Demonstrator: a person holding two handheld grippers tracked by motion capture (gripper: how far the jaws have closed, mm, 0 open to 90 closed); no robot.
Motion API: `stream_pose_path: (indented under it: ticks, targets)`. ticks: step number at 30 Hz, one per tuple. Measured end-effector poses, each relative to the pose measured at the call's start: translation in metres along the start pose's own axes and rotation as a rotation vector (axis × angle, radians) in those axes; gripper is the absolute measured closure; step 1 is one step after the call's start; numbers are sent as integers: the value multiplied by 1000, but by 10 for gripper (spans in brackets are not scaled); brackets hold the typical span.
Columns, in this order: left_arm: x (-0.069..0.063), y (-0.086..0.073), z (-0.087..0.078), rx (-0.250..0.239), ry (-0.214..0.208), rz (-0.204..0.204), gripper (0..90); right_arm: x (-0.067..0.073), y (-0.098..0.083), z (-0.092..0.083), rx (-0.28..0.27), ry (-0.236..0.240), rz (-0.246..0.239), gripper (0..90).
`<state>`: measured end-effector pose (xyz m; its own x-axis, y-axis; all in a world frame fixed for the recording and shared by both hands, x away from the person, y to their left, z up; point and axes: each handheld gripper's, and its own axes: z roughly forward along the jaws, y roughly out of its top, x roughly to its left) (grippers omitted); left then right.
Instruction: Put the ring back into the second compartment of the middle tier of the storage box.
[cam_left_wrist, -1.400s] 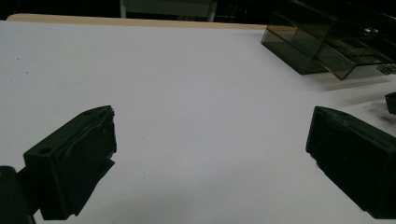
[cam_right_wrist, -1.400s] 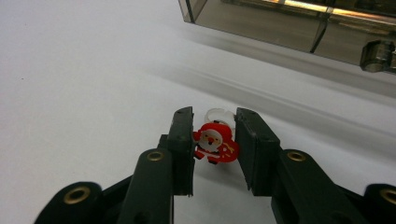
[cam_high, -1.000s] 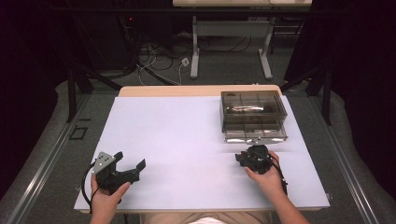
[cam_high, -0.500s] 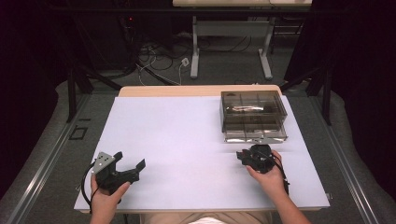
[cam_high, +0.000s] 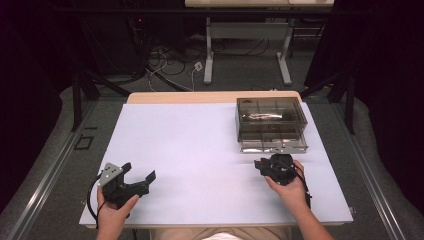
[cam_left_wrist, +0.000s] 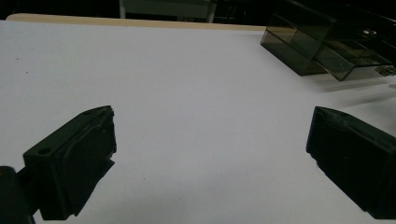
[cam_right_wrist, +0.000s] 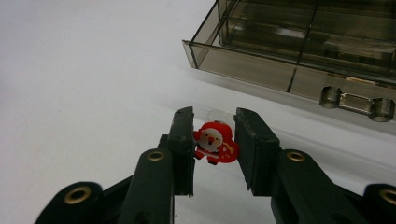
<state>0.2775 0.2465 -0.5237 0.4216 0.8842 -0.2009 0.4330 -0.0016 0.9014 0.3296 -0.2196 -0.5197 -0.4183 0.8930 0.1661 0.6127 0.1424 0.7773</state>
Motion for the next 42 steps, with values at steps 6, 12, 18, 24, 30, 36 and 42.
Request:
stream_pose_path:
  ticks: [6,12,18,24,30,36,42]
  targets:
    - [0,0,0,-5,-3,-5,16,0,3,-5,-19,1,-2,686]
    - [0,0,0,-9,0,-10,14,-1,9,-13,-35,-6,7,687]
    - [1,0,0,-10,-8,-4,2,-2,16,-20,-51,-1,15,687]
    - [0,0,0,-9,-15,0,2,1,22,-24,-55,4,10,687]
    - [0,0,0,-10,-17,2,2,2,30,-26,-46,-7,-10,687]
    - [1,0,-1,-16,-24,-4,2,0,44,-31,-42,-11,-16,687]
    - [1,0,-1,-15,-23,2,2,-1,56,-34,-36,-10,-23,686]
